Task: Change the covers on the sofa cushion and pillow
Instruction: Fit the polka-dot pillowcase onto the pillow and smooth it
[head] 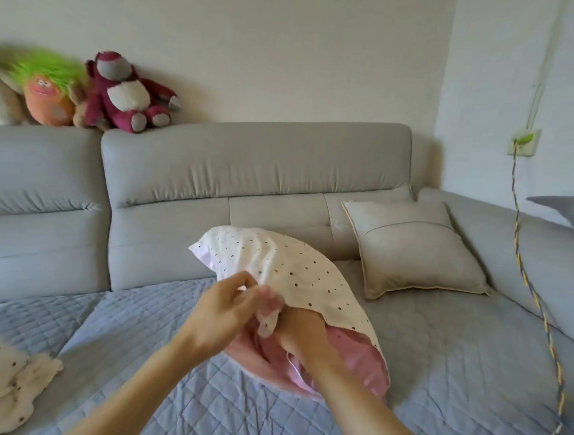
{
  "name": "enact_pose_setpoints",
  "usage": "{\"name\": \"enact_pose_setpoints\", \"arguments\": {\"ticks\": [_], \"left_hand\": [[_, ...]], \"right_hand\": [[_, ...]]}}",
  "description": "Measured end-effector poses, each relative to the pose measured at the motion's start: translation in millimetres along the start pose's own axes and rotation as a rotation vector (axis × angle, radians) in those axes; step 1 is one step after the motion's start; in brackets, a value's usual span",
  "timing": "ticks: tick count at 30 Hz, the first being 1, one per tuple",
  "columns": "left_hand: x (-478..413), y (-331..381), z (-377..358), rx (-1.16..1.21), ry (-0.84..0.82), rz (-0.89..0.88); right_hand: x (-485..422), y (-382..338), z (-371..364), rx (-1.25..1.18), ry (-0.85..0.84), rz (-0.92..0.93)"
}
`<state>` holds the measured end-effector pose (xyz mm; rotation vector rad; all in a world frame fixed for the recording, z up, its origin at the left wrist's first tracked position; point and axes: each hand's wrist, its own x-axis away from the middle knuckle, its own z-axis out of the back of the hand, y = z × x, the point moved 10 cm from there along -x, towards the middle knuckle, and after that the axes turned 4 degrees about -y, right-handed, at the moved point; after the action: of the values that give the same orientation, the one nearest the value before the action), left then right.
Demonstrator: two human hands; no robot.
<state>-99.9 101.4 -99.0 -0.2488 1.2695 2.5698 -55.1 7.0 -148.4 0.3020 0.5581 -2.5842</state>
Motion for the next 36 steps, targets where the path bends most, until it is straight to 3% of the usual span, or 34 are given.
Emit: {"name": "enact_pose_setpoints", "arguments": {"ticks": [2, 5, 6, 9, 13, 15, 18, 21, 24, 27, 30, 36], "left_hand": [[36, -55, -31, -0.197, -0.143, 0.163], [79, -123, -30, -0.430, -0.189, 0.296], [89, -142, -23, -0.491, -0.214, 0.335], [112, -177, -2, -0.607, -0.257, 0.441], [112, -180, -2, -0.551, -0.233, 0.411], [103, -165, -11, -0.529, -0.258, 0.352], [83, -124, -13, -0.478, -0.106, 0.214], [55, -70, -32, -0.613, 0.003, -0.017], [15, -33, -91, -0.866, -0.063, -0.248], [-23, -21, -147, -0.994, -0.102, -0.344], [-44, -6, -175, -1.044, -0.055, -0.393], [-67, 27, -201, -1.000, -0.055, -0.455]], "right_hand": [[17, 6, -32, 0.162, -0.081, -0.008], [44, -21, -34, -0.019, 0.090, 0.174], [52, -27, -43, -0.084, 0.073, 0.243], [76, -18, -82, -0.043, -0.173, 0.328], [102, 29, -41, 0.047, 0.053, 0.389], [106, 78, -16, 0.065, 0.110, 0.171], [122, 172, -16, 0.077, -0.070, -0.351], [150, 217, -44, -0.277, -0.231, -0.706], [153, 206, -66, -0.666, -0.247, -0.770], [146, 209, -65, -0.938, -0.079, -0.827], [147, 227, -54, -0.977, 0.065, -0.891], [147, 233, -12, -0.936, 0.290, -0.761]]}}
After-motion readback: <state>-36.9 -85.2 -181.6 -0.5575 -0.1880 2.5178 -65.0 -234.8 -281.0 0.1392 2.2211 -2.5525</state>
